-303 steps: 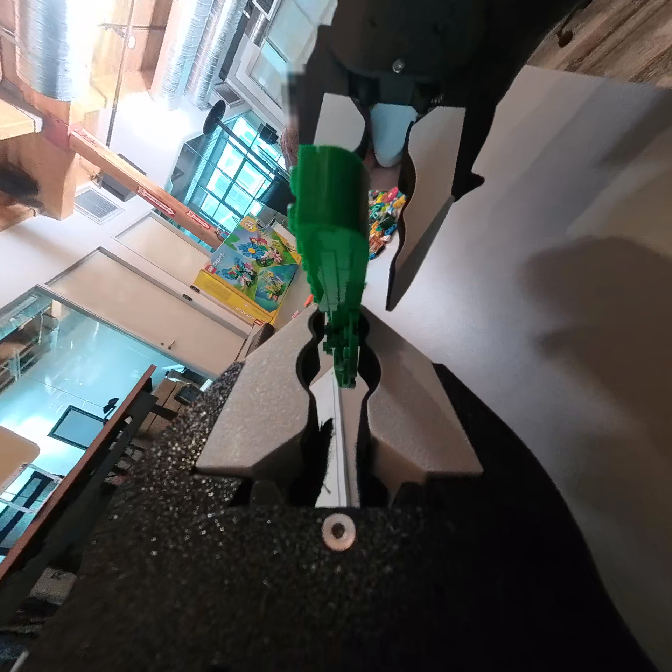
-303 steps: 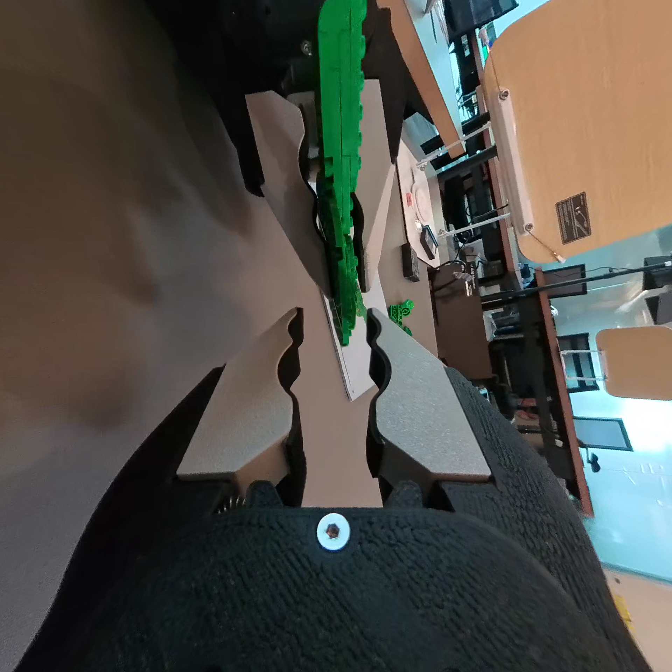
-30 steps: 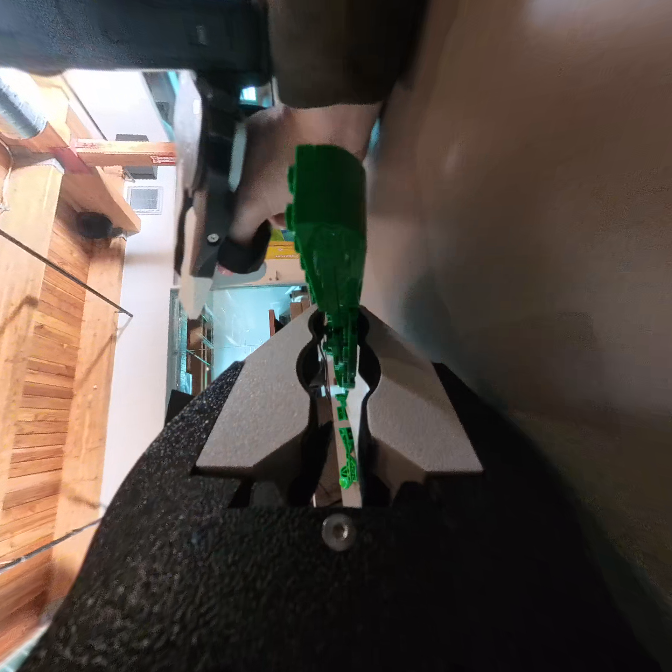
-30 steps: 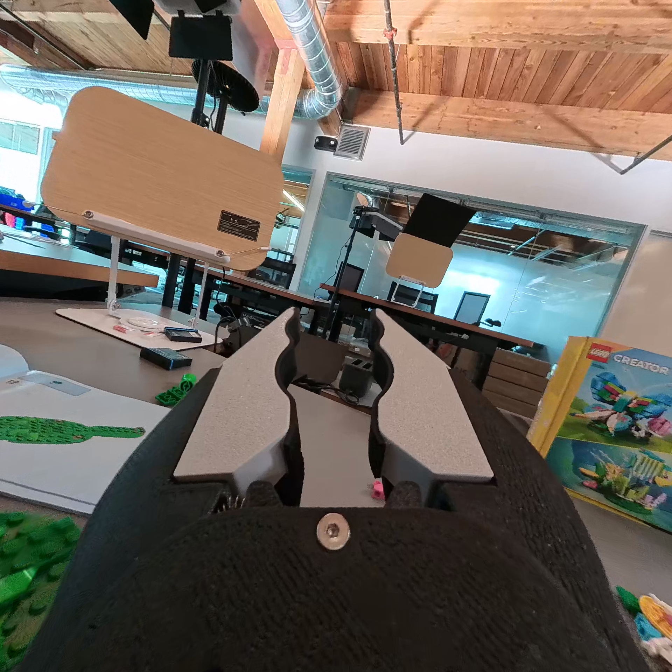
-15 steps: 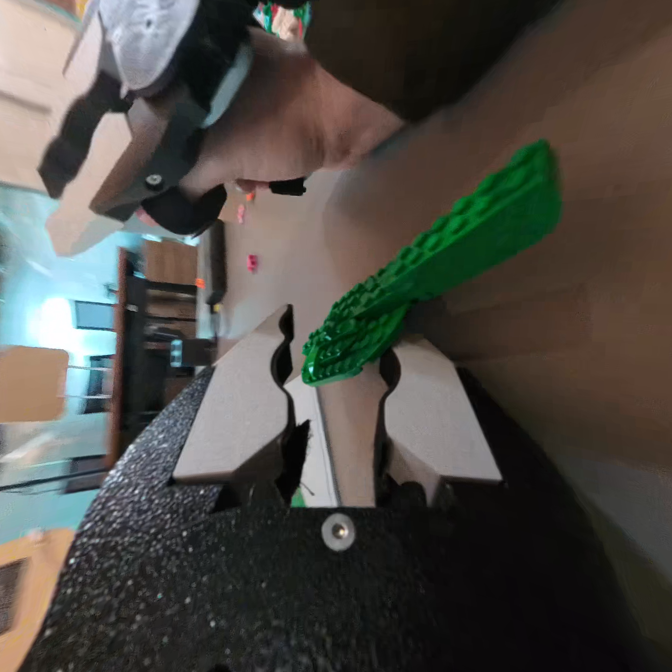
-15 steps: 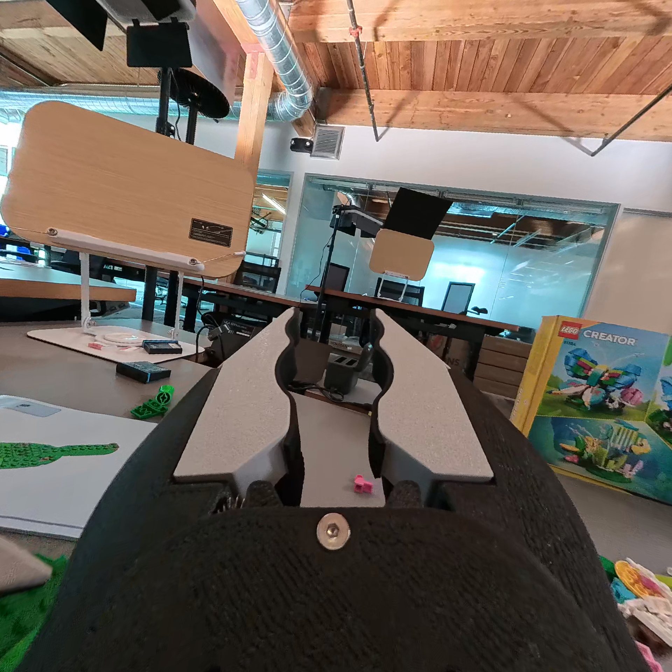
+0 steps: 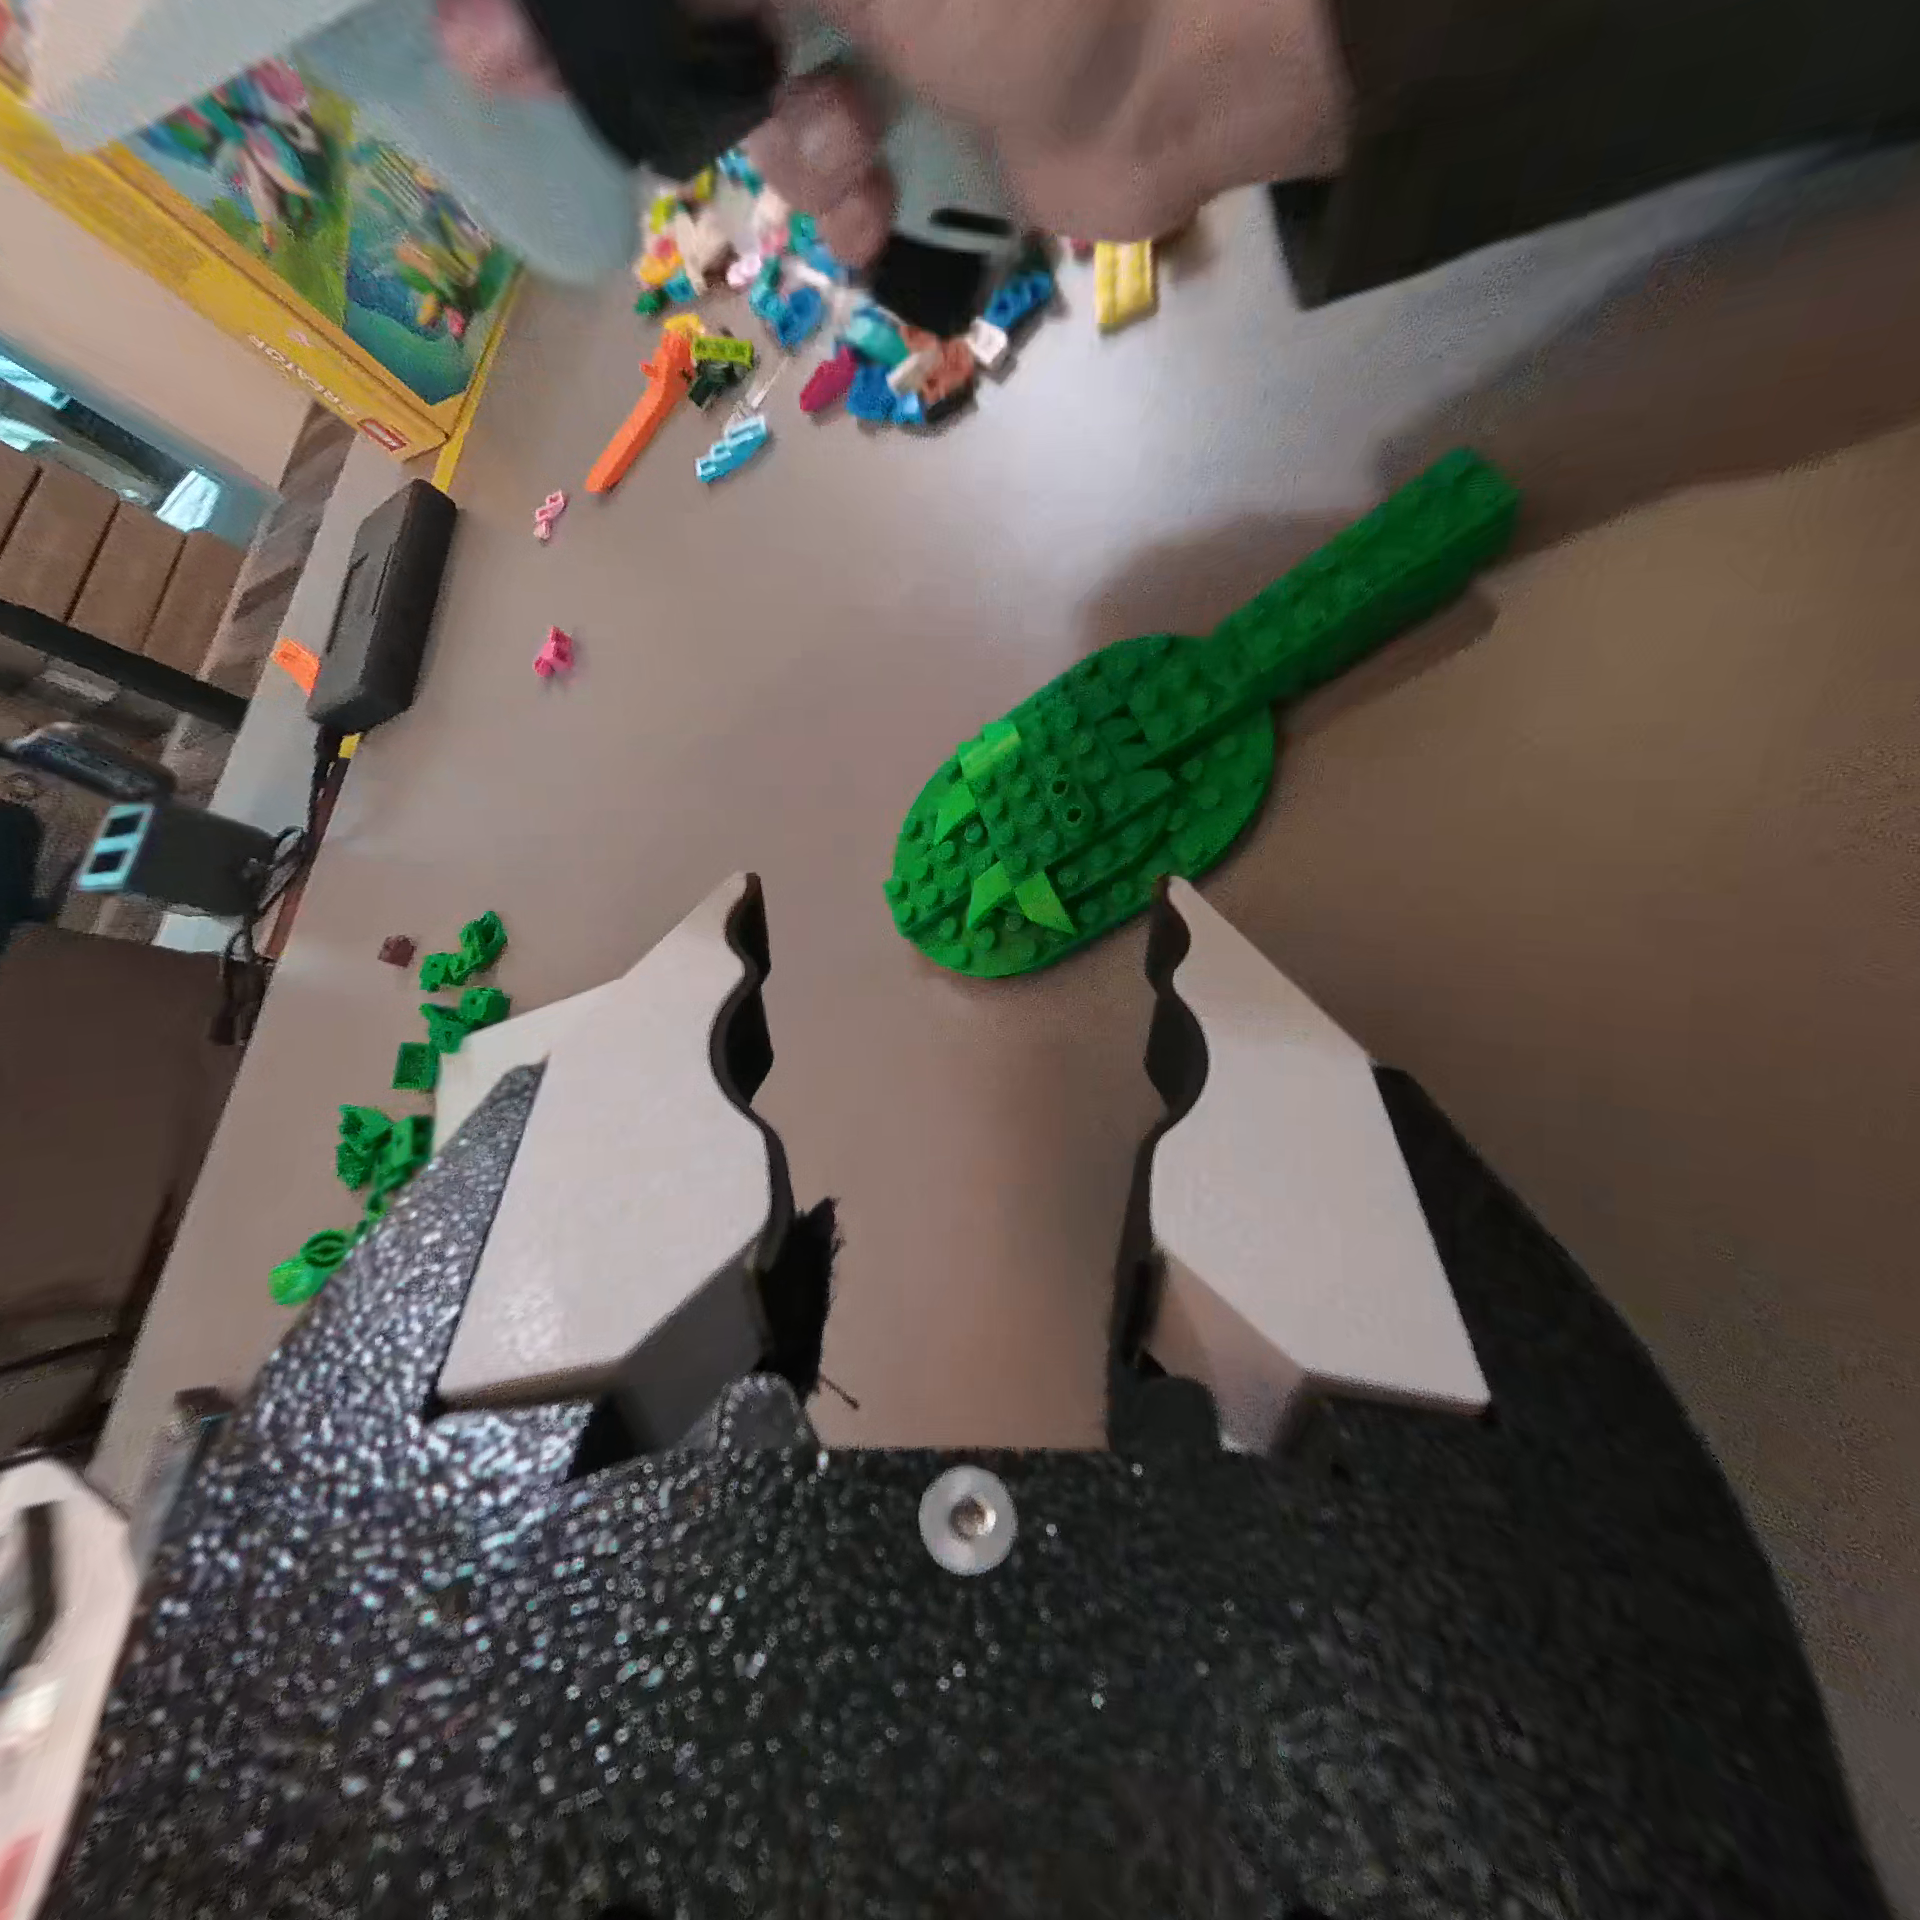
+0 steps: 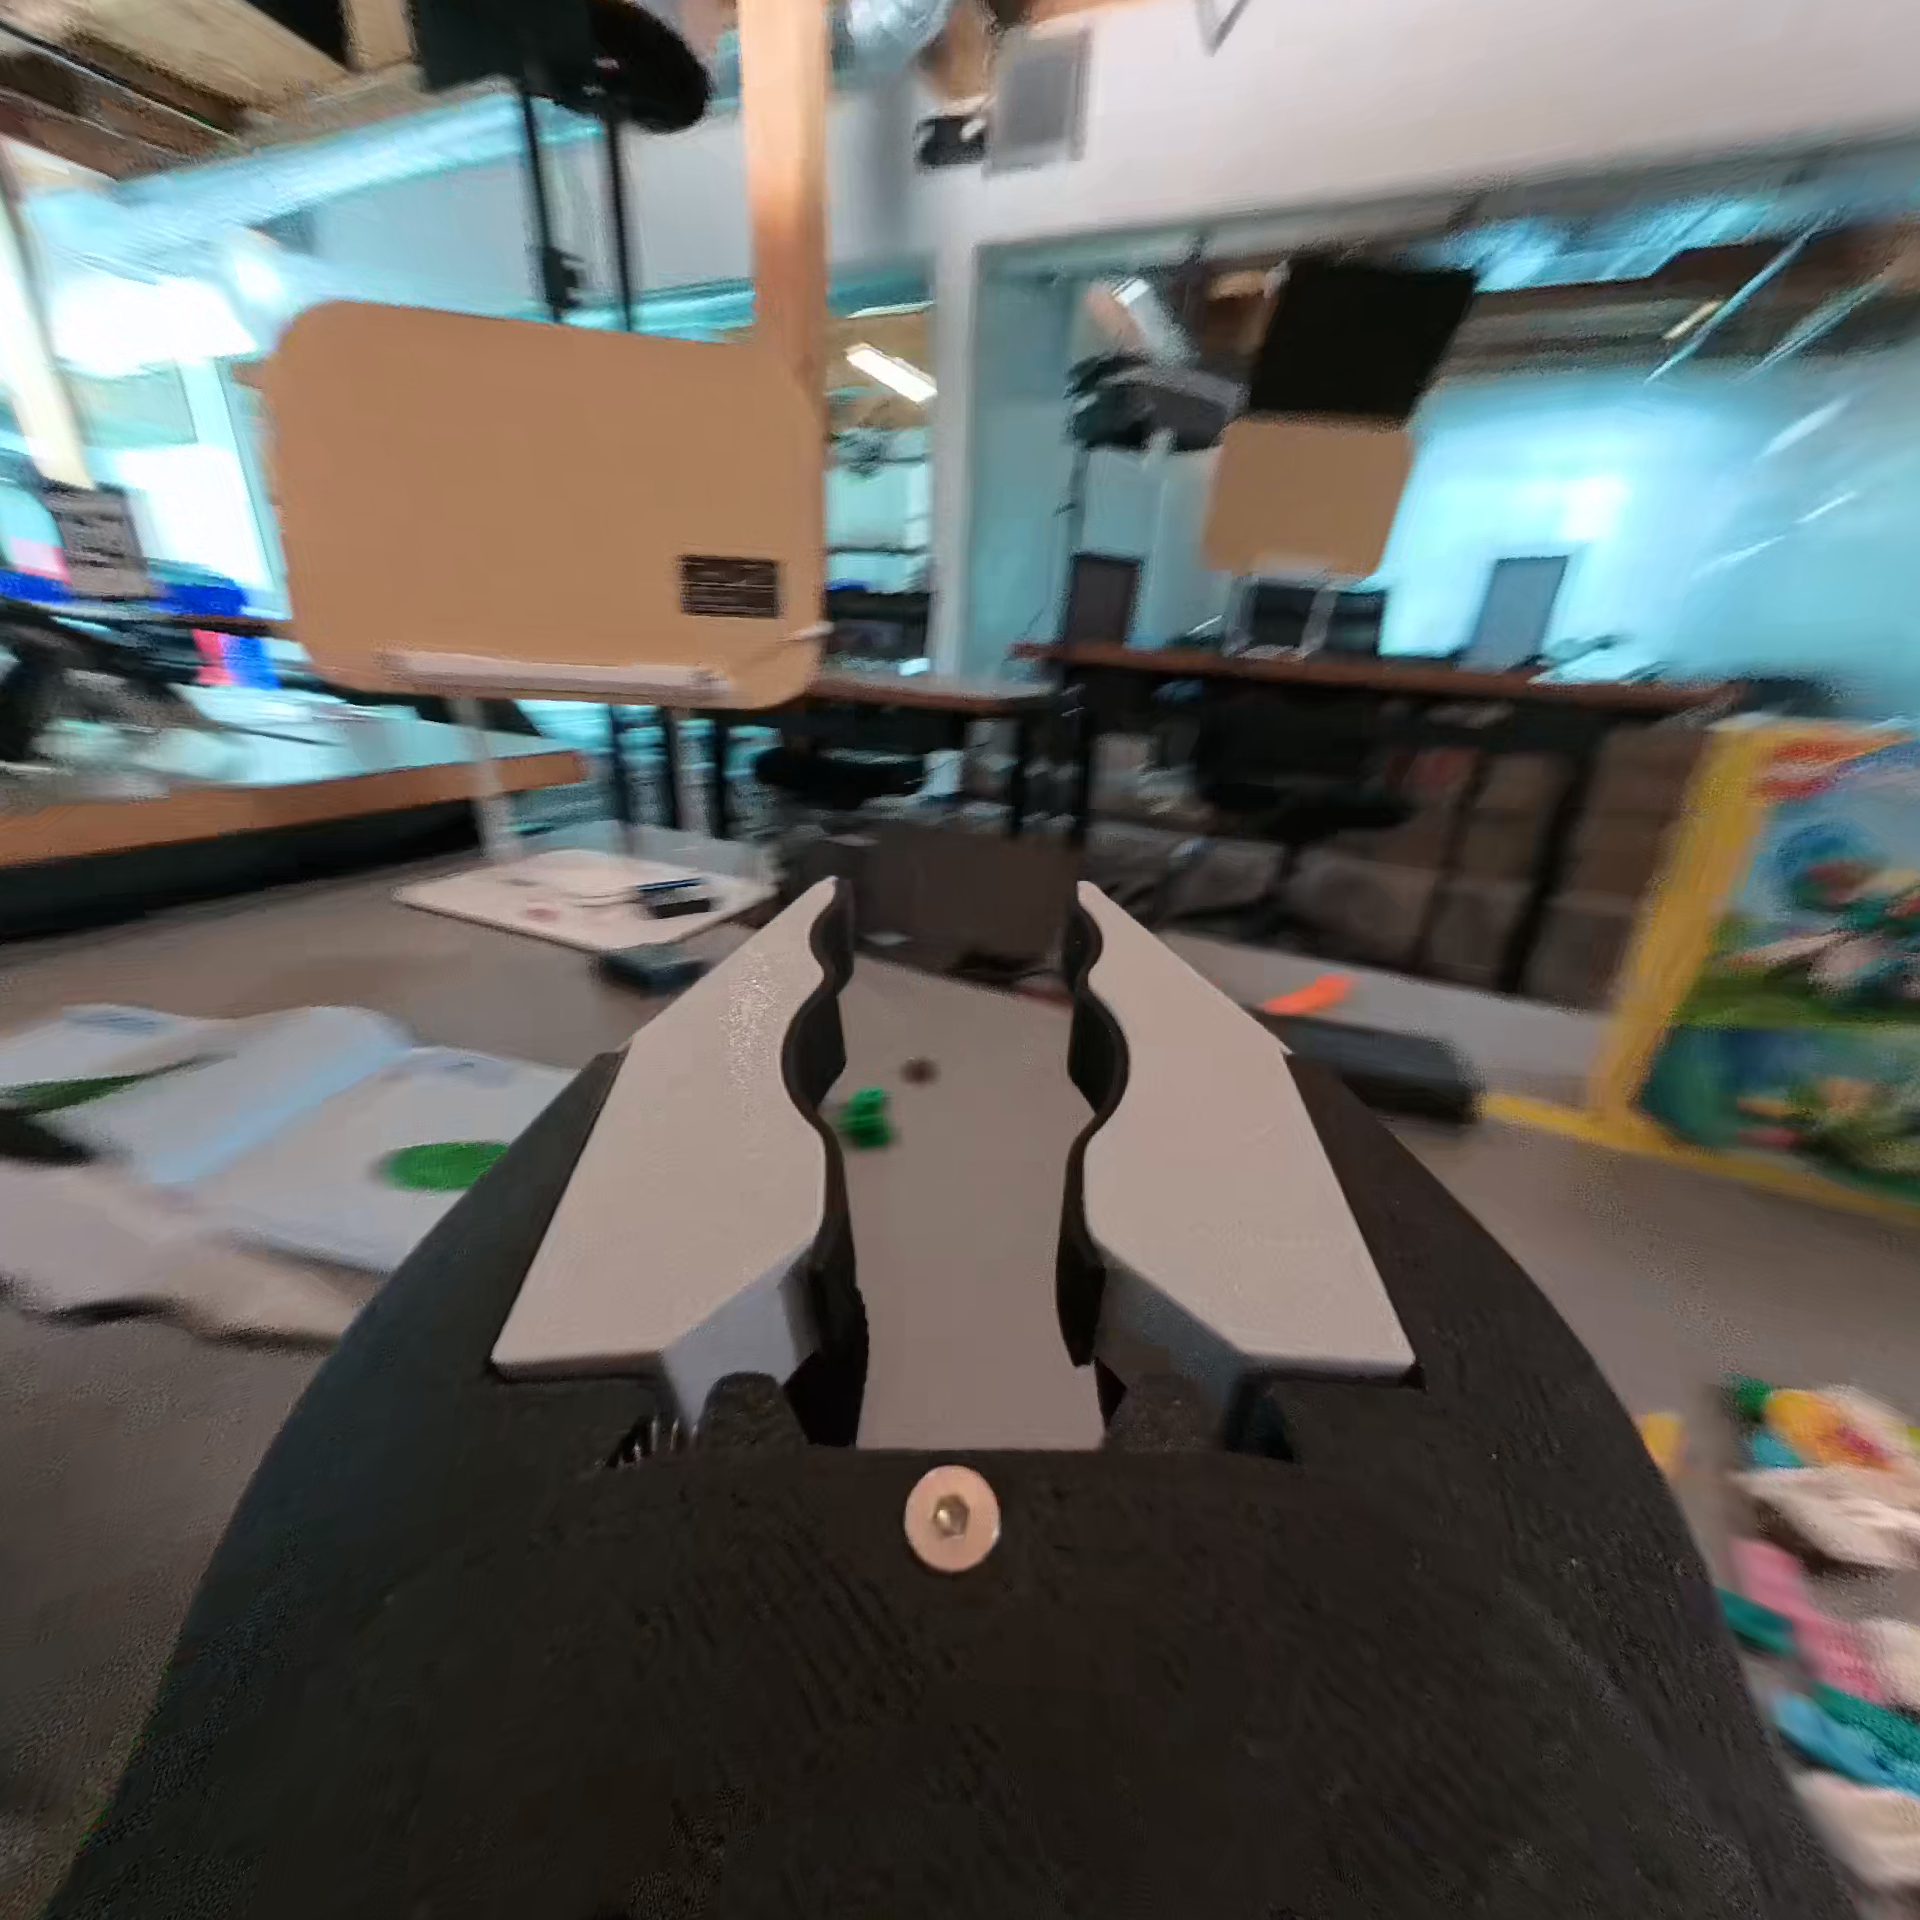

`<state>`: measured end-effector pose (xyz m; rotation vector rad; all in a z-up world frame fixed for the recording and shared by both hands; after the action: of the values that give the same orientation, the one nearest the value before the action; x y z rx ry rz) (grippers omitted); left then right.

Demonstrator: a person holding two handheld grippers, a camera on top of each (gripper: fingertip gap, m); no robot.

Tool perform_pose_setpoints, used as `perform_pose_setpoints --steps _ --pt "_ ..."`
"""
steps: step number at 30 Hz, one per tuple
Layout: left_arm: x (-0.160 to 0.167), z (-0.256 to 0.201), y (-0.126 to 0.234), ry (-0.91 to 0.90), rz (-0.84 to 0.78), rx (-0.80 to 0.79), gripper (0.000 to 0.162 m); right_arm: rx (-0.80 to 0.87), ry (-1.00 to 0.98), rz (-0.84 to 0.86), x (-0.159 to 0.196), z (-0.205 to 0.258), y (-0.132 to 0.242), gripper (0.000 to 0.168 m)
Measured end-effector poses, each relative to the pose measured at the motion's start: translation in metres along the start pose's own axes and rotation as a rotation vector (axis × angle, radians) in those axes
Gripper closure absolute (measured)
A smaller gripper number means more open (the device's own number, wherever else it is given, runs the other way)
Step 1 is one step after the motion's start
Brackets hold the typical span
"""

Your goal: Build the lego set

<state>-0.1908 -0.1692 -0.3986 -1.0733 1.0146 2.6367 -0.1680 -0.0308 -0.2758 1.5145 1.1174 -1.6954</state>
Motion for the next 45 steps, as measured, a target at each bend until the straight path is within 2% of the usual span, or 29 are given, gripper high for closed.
perform_pose_setpoints --steps 3,5,6,8,9,10,12,16,19,23,26,30,33,36,40,45 --pt "-0.009 0.003 0.010 0.121 -0.128 0.022 0.093 -0.240 -0.232 0.083 -0.010 0.037 0.027 0.116" --pt "-0.013 0.014 0.014 0.170 -0.210 -0.031 0.091 -0.320 -0.261 0.216 0.001 0.058 0.048 0.108" --pt "-0.017 0.029 0.019 0.176 -0.276 -0.132 0.090 -0.339 -0.228 0.297 0.013 0.068 0.060 0.104" --pt "-0.029 0.065 0.041 0.182 -0.478 -0.409 0.109 -0.357 -0.124 0.449 0.042 0.086 0.085 0.103" --pt "-0.032 0.076 0.051 0.174 -0.549 -0.513 0.112 -0.363 -0.079 0.527 0.058 0.092 0.097 0.103" --pt "-0.035 0.083 0.052 0.148 -0.561 -0.567 0.111 -0.368 -0.042 0.601 0.073 0.097 0.109 0.103" --pt "-0.044 0.091 0.046 0.094 -0.551 -0.604 0.097 -0.394 0.013 0.714 0.097 0.103 0.128 0.104" --pt "-0.048 0.095 0.029 0.066 -0.587 -0.641 0.097 -0.412 0.048 0.869 0.126 0.097 0.148 0.108" --pt "-0.038 0.097 0.017 0.029 -0.467 -0.706 0.100 -0.367 0.086 0.889 0.127 0.082 0.144 0.114" --pt "-0.041 0.090 0.016 -0.008 -0.472 -0.682 0.103 -0.247 0.174 0.904 0.129 0.051 0.127 0.123" --pt "-0.036 0.092 0.015 0.043 -0.475 -0.653 0.102 -0.155 0.130 0.819 0.121 0.034 0.104 0.130" --pt "-0.029 0.098 0.021 0.171 -0.522 -0.609 0.104 -0.090 0.080 0.666 0.085 0.010 0.100 0.131" --pt "-0.024 0.102 0.021 0.257 -0.547 -0.578 0.104 0.109 0.095 0.587 0.056 -0.055 0.123 0.131" --pt "-0.021 0.103 0.019 0.291 -0.551 -0.556 0.104 0.293 0.031 0.537 0.036 -0.118 0.158 0.131" --pt "-0.023 0.100 0.017 0.289 -0.559 -0.533 0.105 0.409 -0.007 0.595 0.038 -0.173 0.194 0.131" --pt "-0.023 0.098 0.014 0.276 -0.556 -0.518 0.106 0.670 -0.028 0.514 0.034 -0.236 0.241 0.132"
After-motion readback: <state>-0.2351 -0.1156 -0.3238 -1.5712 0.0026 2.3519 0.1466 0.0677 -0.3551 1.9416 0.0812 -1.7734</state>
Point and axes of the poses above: each gripper's, where its closed fingertips meet, y back along the fingers, x out of its underside, z = x × y across the jaws, the point moved 1 cm from there along y, back along the fingers, and after that the axes turned 3 degrees about -y, right-handed, at the moved point
